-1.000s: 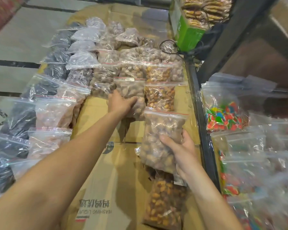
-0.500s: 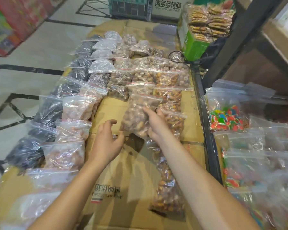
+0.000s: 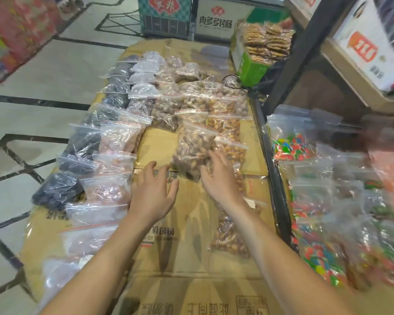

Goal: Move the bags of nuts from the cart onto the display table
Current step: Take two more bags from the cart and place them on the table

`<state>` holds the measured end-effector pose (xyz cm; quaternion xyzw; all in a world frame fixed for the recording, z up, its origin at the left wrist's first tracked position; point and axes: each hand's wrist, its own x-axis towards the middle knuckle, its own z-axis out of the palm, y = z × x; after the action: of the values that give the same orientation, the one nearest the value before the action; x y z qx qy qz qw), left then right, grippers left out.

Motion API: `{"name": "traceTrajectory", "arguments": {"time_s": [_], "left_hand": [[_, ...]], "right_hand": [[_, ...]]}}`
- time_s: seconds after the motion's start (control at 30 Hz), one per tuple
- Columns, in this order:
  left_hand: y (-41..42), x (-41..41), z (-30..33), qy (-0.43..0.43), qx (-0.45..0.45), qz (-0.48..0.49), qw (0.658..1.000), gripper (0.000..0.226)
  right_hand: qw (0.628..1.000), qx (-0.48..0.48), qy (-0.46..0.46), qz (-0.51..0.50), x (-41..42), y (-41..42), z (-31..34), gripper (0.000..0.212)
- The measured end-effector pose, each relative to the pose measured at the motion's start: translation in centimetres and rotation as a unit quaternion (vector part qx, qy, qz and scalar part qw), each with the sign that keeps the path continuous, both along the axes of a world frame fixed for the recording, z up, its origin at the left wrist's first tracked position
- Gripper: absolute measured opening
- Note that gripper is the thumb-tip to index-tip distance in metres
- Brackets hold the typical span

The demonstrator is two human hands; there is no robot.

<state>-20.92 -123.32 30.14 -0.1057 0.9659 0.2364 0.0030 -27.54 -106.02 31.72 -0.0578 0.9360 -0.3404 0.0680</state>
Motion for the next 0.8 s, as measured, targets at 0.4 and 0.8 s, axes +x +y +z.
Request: {"name": "traceTrajectory", "arguments": {"time_s": [0.4, 0.8], "left_hand": [[2.5, 7.4, -0.3, 0.045, -0.083, -0.169, 0.981, 0.059], [14.2, 15.1, 0.3, 0.030, -0.100, -0.360, 0.927, 0.067]], "right_hand": [[0.970, 0.221, 0.060, -0.077, 16.8, 2.9, 0.0, 0.058], [0.932, 0.268, 0.029, -0.241, 29.3, 13.0, -0.9, 0.061]]}}
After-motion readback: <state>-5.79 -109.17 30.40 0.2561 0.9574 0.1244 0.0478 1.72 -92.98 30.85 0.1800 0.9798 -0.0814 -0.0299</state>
